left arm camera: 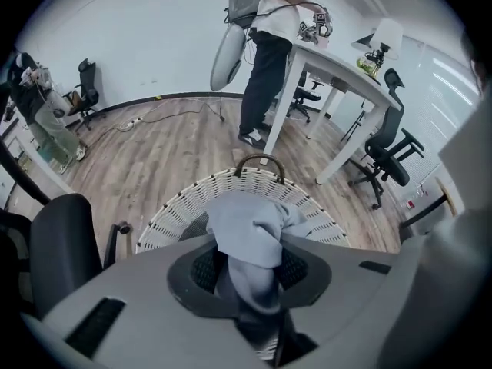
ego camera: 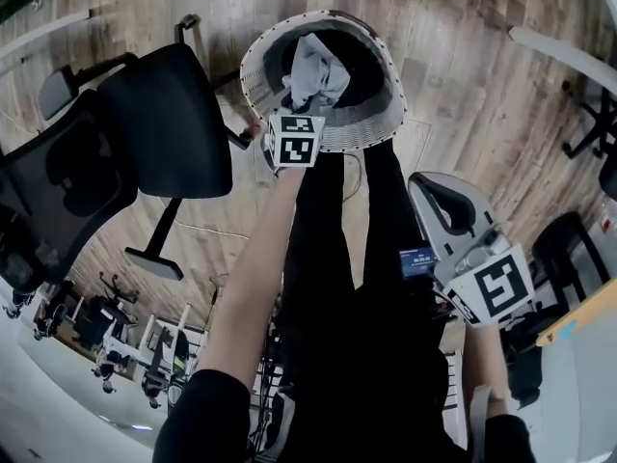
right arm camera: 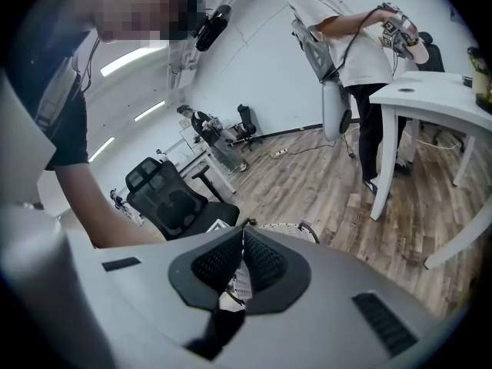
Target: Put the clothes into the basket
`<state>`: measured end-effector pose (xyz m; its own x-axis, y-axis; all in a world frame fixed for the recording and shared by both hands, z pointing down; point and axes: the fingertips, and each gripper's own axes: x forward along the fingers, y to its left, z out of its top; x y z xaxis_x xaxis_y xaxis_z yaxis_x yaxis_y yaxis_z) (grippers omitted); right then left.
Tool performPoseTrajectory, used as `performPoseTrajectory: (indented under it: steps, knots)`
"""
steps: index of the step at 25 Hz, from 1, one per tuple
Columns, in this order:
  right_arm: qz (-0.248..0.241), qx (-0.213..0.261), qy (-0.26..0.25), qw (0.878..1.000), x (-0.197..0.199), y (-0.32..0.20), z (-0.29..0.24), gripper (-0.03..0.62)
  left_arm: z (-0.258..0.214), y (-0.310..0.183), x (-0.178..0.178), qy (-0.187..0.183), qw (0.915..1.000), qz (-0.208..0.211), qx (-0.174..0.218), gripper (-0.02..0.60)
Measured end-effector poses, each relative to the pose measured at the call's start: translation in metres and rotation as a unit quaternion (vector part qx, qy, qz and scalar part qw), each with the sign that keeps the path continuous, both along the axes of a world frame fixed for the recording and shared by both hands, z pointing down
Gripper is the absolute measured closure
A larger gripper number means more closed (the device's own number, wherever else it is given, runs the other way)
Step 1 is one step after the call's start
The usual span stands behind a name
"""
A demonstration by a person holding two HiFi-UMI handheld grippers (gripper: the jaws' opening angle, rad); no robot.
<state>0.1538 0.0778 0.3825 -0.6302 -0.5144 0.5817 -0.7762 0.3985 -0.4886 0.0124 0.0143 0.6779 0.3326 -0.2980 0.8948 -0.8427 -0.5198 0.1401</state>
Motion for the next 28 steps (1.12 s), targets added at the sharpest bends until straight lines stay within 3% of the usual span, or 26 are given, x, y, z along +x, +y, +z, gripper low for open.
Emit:
performPoseTrajectory:
  steps: [3,14,24,28]
  knots:
    - [-0.023,-0.015,0.009,1.0,-0.008,0.005,0.027,0.577,0.03,-0.013,-0.014,-0.008,0.9999,-0.008,0.007,0.477]
    - [-0.037,-0.055,0.008,0.998,-0.033,-0.009,0.091,0.577,0.122,-0.065,-0.058,-0.041,0.9966,-0.071,0.006,0.477]
    - [-0.028,-0.078,0.009,0.997,-0.037,-0.031,0.142,0.577,0.203,-0.082,-0.07,-0.069,0.9923,-0.103,-0.002,0.476]
    - [-0.018,-0.093,0.005,0.995,-0.036,-0.032,0.161,0.577,0.23,-0.081,-0.067,-0.081,0.9923,-0.093,-0.012,0.474]
